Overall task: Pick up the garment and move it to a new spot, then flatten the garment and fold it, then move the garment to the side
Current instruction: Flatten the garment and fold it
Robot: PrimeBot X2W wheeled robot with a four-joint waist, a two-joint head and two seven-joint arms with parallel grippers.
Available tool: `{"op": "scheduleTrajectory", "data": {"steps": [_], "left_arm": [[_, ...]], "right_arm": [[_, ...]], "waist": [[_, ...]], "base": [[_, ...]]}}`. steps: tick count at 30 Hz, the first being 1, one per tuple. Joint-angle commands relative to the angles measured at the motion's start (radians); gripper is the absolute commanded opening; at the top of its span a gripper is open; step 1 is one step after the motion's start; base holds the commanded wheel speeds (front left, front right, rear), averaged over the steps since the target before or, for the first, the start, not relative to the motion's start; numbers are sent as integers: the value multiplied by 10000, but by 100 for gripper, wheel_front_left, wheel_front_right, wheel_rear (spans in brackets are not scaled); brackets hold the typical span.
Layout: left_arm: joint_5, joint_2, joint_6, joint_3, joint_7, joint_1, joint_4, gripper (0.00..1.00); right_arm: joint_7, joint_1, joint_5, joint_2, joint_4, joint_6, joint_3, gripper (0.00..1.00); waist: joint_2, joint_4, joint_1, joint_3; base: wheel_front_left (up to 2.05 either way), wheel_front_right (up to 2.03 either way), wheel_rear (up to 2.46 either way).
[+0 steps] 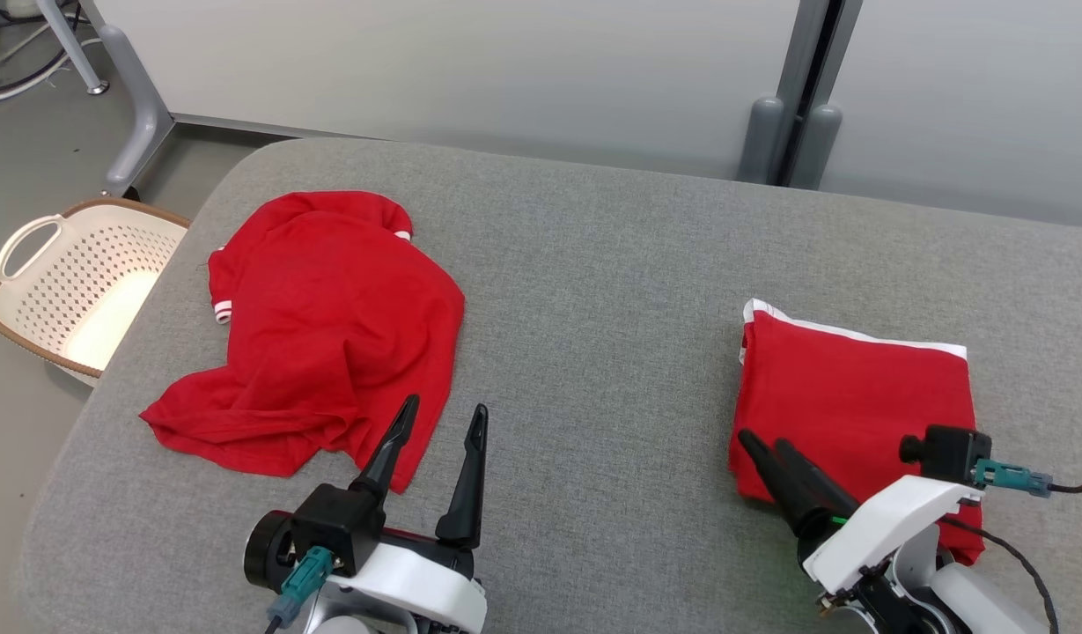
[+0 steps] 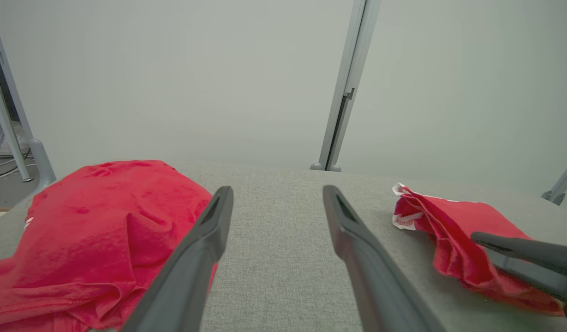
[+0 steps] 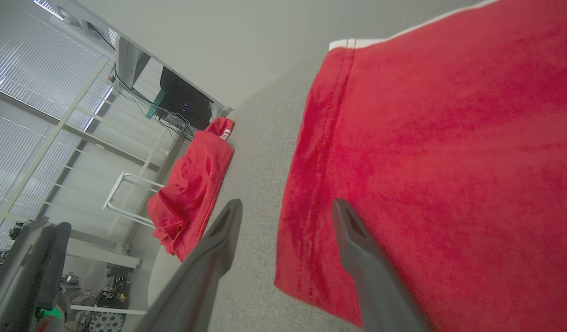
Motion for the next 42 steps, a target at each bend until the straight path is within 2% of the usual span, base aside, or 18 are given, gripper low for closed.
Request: {"op": "scheduleTrajectory", "data": {"steps": [1, 12, 18, 24, 28, 30, 33, 39, 42], "left_arm": [[-86, 41, 65, 28, 0, -13, -23, 100], [-60, 41, 85, -21, 0, -240, -22, 100], [26, 39, 66, 63, 0, -273, -10, 100], [20, 41, 18, 291, 0, -373, -195, 100], [27, 41, 36, 497, 0, -467, -373, 100], [14, 41, 76, 608, 0, -458, -419, 100], [37, 41, 129, 757, 0, -468, -490, 100], [281, 41, 122, 893, 0, -254, -515, 100], [444, 45, 295, 1018, 0, -178, -535, 100]], "right_arm": [[64, -79, 66, -104, 29, 4, 125, 100], [173, -591, 241, 50, 1097, 2, 784, 100], [-555, -962, 87, -156, 833, 2, 896, 100], [-1844, -1121, -743, -844, 438, 2, 880, 100], [-2291, -1217, -2459, -1271, 922, 4, 700, 100], [-2342, -1117, -3200, -1167, 1157, 4, 211, 100], [-2350, -763, -4657, -980, 1104, 2, -1122, 100], [-2350, 545, -7130, -53, 220, 2, -3699, 100], [-2351, 1120, -8258, 302, -264, 2, -4372, 100]], "waist": [[-1, -20, 0, 46], [-1, -243, 0, 336], [-1, -736, 0, 262], [-1, -1447, 0, 66], [-1, -1929, 0, -33], [-1, -2141, 0, -56], [-1, -2422, 0, -68], [-1, -2801, 0, -83], [-1, -2905, 0, -76]], "base": [[0, 0, 0], [0, 0, 0], [0, 0, 0], [0, 0, 0], [0, 0, 0], [0, 0, 0], [0, 0, 0], [0, 0, 0], [0, 0, 0]]}}
